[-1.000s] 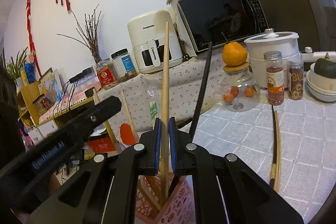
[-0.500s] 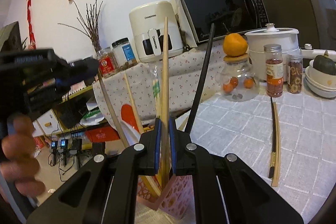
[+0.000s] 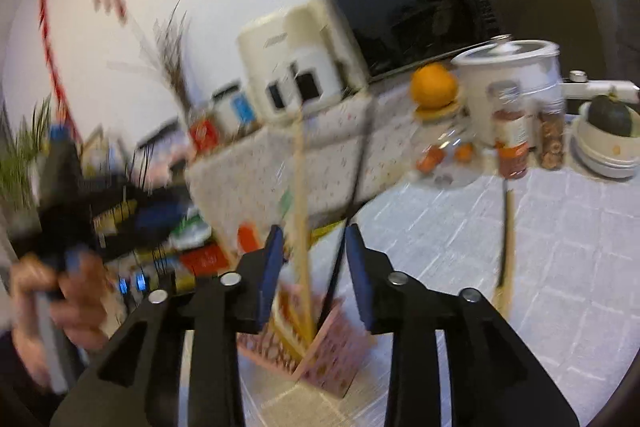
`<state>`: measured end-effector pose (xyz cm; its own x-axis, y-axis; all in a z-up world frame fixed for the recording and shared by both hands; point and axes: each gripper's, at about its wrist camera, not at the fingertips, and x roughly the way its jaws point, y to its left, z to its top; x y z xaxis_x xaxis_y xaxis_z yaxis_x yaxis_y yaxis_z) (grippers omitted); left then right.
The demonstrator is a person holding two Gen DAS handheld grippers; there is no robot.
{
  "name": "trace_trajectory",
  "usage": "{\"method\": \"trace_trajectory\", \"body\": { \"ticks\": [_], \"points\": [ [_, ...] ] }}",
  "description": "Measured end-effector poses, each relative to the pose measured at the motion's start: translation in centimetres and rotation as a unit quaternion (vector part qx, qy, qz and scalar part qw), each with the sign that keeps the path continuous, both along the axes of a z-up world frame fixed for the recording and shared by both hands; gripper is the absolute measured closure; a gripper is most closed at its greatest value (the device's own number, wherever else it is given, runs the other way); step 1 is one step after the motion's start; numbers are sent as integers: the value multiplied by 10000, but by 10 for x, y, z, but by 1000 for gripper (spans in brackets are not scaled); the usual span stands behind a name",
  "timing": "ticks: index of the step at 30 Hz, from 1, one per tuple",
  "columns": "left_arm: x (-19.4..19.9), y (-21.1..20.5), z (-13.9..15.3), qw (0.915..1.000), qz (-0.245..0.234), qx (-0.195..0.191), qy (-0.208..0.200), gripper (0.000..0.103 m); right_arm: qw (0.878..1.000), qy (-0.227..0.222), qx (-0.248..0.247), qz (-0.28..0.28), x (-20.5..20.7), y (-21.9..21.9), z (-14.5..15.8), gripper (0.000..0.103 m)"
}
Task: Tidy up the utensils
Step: 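Lower the wooden chopstick into the pink basket and open the right tool, then grasp a wooden chopstick lying on the table with the left tool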
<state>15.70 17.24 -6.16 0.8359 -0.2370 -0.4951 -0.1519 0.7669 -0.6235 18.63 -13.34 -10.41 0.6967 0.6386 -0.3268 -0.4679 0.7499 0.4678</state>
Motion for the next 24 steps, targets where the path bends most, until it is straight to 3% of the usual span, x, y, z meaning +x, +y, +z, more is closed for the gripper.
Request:
{"method": "trace_trajectory", "body": {
  "ticks": [3,7,11,13,18,22,24],
  "points": [
    [0,11,-4,9994,160,-172,269,63,9984,456,136,-316,20,-33,-3,66],
    [10,27,-19,9945,423,-29,959,62,9886,1401,-160,-521,46,-48,-38,66],
    [22,42,-52,9803,589,-74,1882,61,9739,2050,-974,26,65,-18,-80,66],
    [26,43,-77,9681,519,-328,2430,61,9698,2201,-1033,178,71,-8,-93,66],
    [33,37,-94,9600,336,16,2779,60,9658,2139,-1339,599,73,18,-104,66],
    [68,49,-110,9565,17,-313,2901,46,9667,2190,-1233,487,70,10,-100,66],
    [97,54,-122,9574,-279,-578,2815,46,9634,2336,-1248,416,67,3,-98,66]
  ]
}}
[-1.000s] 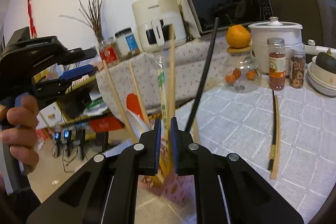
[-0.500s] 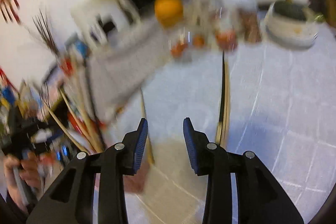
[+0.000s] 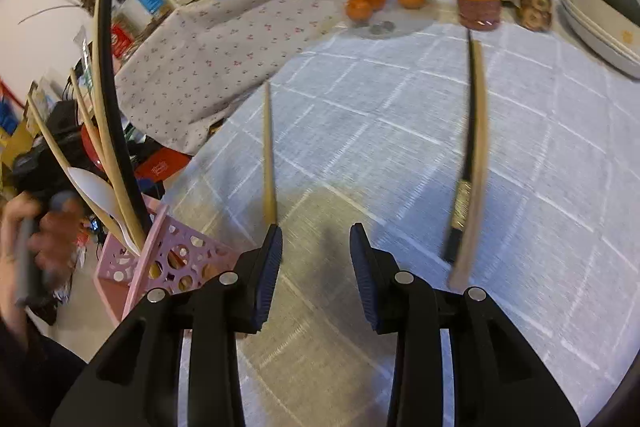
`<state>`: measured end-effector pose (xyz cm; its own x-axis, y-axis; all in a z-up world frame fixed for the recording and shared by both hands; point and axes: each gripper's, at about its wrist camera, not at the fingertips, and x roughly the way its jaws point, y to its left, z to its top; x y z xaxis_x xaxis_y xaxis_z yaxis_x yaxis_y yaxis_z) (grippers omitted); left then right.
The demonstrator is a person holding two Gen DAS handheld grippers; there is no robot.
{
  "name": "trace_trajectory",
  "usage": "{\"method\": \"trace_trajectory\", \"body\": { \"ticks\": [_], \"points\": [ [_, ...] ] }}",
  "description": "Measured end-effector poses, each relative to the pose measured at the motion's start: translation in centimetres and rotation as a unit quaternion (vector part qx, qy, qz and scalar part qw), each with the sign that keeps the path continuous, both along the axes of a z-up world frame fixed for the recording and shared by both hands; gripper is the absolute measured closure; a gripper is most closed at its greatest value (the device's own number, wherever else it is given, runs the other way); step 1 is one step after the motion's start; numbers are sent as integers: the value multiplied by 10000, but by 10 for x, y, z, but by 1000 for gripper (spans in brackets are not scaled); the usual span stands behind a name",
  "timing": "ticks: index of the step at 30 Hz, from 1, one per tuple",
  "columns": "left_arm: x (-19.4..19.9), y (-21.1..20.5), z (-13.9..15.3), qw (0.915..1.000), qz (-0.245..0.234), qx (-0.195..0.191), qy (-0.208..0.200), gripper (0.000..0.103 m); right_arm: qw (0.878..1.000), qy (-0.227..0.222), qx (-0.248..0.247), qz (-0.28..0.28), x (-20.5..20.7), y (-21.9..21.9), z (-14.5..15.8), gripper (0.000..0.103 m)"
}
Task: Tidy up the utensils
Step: 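Grasp a wooden chopstick lying on the table with the left tool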
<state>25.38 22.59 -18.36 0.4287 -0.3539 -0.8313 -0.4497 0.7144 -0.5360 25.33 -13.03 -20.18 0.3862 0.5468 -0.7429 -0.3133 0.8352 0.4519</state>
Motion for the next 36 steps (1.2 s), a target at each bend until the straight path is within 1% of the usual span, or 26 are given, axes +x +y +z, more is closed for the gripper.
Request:
{"method": "trace_trajectory", "body": {
  "ticks": [2,3,5,6,7,8,10,11,12,13,15,18,20,21,22,23,24,25,27,29,30,33,36],
  "points": [
    [21,-2,-12,9998,-133,-132,96,46,9997,81,-209,18,-4,-4,3,66],
    [35,-9,-15,9995,-227,-210,76,46,9993,67,-365,48,-6,-6,7,66],
    [57,-28,-17,9976,-631,-274,-9,46,9987,69,-501,32,-9,-13,13,66],
    [72,-44,-18,9944,-1023,-250,-89,46,9987,87,-508,14,-12,-18,18,66],
    [80,-53,-18,9921,-1238,-153,-106,46,9987,82,-509,-16,-14,-23,21,66],
    [91,-68,-18,9870,-1595,79,-152,46,9987,68,-500,-60,-16,-28,24,66],
    [104,-85,-21,9785,-2022,358,-203,46,9991,71,-378,-155,-18,-38,29,66],
    [110,-90,-24,9750,-2171,449,-119,48,9993,71,-313,-193,-18,-41,30,66],
    [113,-92,-28,9724,-2288,457,-45,51,9994,70,-265,-221,-18,-44,31,66],
    [116,-93,-30,9702,-2377,462,-37,51,9994,54,-247,-215,-19,-44,31,66],
    [117,-93,-30,9680,-2456,488,-130,51,9995,37,-241,-200,-18,-44,32,66],
    [124,-99,-28,9655,-2506,692,-133,52,9996,33,-145,-237,-16,-42,34,66],
    [127,-109,-26,9604,-2665,798,-162,55,9996,40,-100,-251,-16,-41,35,66],
    [128,-119,-27,9559,-2806,858,-120,62,9996,28,-106,-245,-15,-40,35,66],
    [130,-125,-29,9533,-2868,949,-27,67,9996,16,-126,-239,-16,-39,36,66],
    [131,-129,-29,9501,-2900,1148,-22,68,9996,-5,-159,-243,-16,-40,37,66],
    [133,-132,-29,9462,-2962,1300,16,73,9995,-17,-166,-255,-16,-40,38,66],
    [134,-134,-29,9419,-3008,1490,60,81,9995,-28,-155,-273,-16,-42,39,66],
    [136,-133,-29,9396,-3017,1611,139,87,9994,-29,-120,-324,-16,-46,40,66],
    [136,-132,-28,9395,-3018,1616,136,89,9994,-33,-85,-342,-15,-47,40,66],
    [135,-132,-28,9380,-3038,1667,115,89,9994,-36,-92,-344,-15,-47,41,66],
    [131,-139,-25,9285,-3161,1947,25,89,9994,-57,-88,-321,-15,-46,41,66],
    [130,-138,-21,9276,-3132,2035,-128,90,9994,-102,-74,-307,-16,-45,44,66]
  ]
}}
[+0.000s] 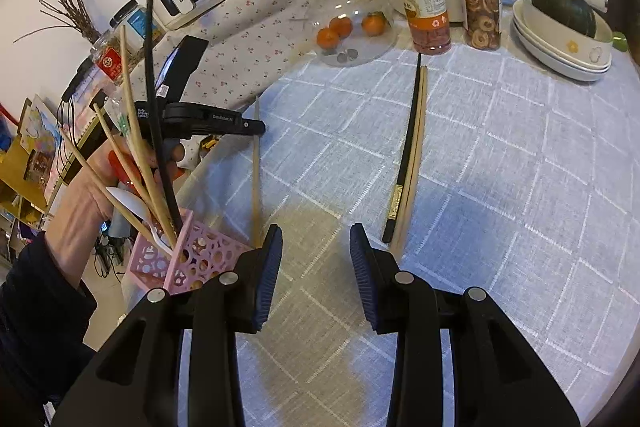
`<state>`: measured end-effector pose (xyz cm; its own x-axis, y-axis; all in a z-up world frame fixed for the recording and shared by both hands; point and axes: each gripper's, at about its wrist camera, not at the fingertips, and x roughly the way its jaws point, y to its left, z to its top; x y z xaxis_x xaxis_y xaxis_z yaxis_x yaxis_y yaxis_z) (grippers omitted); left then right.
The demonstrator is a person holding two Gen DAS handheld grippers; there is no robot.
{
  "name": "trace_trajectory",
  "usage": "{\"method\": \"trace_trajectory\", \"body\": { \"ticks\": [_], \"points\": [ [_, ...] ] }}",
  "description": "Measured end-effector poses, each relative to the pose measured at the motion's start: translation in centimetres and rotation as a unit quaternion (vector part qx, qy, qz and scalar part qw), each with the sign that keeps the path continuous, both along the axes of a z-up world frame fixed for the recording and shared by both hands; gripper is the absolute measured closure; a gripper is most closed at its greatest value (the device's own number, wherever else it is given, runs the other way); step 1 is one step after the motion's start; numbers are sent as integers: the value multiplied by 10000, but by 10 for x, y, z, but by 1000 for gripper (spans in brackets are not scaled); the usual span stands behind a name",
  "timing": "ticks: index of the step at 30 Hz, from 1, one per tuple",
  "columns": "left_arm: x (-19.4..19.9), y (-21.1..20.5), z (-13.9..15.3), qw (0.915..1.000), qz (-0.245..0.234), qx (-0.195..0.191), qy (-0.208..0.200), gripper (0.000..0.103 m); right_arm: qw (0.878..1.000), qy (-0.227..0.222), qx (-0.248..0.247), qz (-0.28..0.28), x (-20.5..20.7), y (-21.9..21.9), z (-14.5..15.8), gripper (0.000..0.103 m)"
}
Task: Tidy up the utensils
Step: 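Grasp a wooden chopstick lying on the table with the left tool, then carry the wooden chopsticks to the pink basket and open the left tool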
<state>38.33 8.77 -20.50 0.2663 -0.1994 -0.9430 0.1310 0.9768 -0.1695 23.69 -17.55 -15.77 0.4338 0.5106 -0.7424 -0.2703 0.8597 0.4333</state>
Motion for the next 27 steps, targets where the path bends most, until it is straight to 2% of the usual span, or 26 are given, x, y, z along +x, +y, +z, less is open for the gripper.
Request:
{"method": "trace_trajectory", "body": {
  "ticks": [3,6,14,16,24,27],
  "points": [
    [2,3,12,9995,60,-1,-310,98,10000,-63,-5,37,-1,0,3,66],
    [-1,3,23,9984,2,130,-558,98,10000,-36,-7,26,-1,0,1,66],
    [-2,8,18,9985,59,173,-507,98,10000,-82,37,40,-1,-1,5,68],
    [-3,12,23,9981,147,167,-580,98,9999,-92,53,42,-1,-2,5,68],
    [-25,29,54,9916,592,624,-971,98,9996,-228,137,131,-7,0,19,69],
    [-36,39,69,9887,781,616,-1119,98,9994,-270,162,130,-9,-1,24,69]
  ]
}}
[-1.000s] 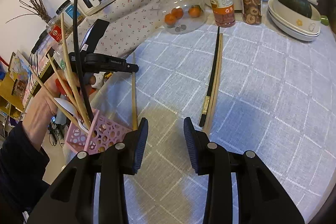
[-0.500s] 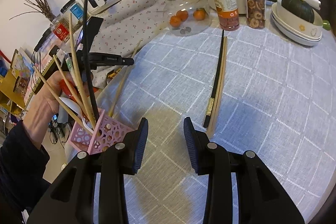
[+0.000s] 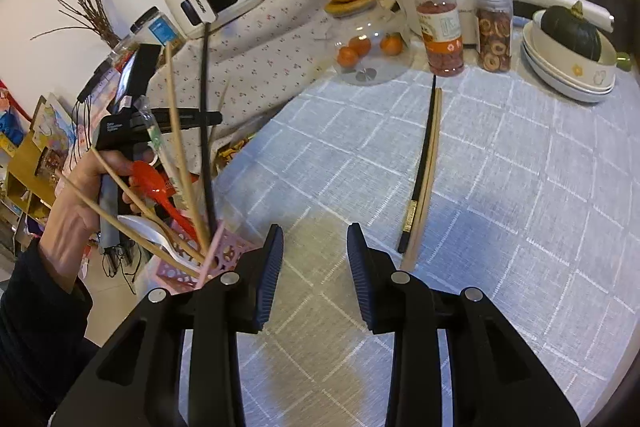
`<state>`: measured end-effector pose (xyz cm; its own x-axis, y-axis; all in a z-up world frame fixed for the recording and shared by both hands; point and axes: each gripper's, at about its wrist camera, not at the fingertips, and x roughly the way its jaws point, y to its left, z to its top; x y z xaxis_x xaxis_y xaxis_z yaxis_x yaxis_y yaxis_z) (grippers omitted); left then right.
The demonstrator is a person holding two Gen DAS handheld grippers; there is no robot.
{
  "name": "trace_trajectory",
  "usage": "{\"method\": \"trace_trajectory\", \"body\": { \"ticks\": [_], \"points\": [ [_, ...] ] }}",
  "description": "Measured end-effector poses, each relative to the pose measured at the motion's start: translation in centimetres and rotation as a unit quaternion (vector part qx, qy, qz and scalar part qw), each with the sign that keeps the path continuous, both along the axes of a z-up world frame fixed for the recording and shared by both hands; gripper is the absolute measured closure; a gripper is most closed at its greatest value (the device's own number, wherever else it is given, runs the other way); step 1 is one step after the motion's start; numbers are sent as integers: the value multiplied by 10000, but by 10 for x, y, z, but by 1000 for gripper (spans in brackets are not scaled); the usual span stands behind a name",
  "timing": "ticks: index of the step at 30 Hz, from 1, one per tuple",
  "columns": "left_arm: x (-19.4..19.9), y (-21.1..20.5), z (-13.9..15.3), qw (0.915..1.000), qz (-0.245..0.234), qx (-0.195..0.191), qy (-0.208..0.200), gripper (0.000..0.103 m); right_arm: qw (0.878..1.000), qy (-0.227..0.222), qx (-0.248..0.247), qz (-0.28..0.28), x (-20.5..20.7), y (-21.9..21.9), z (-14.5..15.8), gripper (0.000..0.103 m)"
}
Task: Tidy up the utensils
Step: 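Carry the wooden chopsticks to the pink basket and open the left tool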
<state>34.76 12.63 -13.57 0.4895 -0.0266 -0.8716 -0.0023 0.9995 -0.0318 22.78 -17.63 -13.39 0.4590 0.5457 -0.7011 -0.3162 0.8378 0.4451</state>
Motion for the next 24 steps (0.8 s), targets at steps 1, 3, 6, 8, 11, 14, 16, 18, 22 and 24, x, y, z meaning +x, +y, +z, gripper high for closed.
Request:
{"method": "trace_trajectory", "body": {
  "ticks": [1,3,6,8,11,14,16,18,22,24],
  "points": [
    [-4,4,5,9999,83,16,-56,98,10000,-7,3,-6,-1,0,1,69],
    [-9,9,12,9997,183,26,-147,98,10000,-23,32,-7,-2,0,3,69],
    [-16,15,19,9992,328,71,-227,98,10000,-61,26,6,-4,1,6,69],
    [-19,18,24,9985,427,141,-312,98,10000,-84,31,12,-5,2,7,69],
    [-27,21,35,9964,561,381,-500,98,9999,-114,33,11,-6,2,8,69],
    [-34,25,49,9945,675,427,-677,98,9999,-139,54,1,-7,2,10,69],
    [-42,26,61,9922,739,552,-843,98,9999,-159,67,-1,-8,1,11,69],
    [-50,26,72,9905,749,583,-998,98,9998,-166,78,-5,-8,2,12,69],
    [-66,30,90,9876,834,576,-1203,98,9997,-206,108,12,-10,3,15,69],
    [-76,34,103,9857,906,527,-1318,98,9997,-221,132,14,-11,3,17,69]
  ]
}}
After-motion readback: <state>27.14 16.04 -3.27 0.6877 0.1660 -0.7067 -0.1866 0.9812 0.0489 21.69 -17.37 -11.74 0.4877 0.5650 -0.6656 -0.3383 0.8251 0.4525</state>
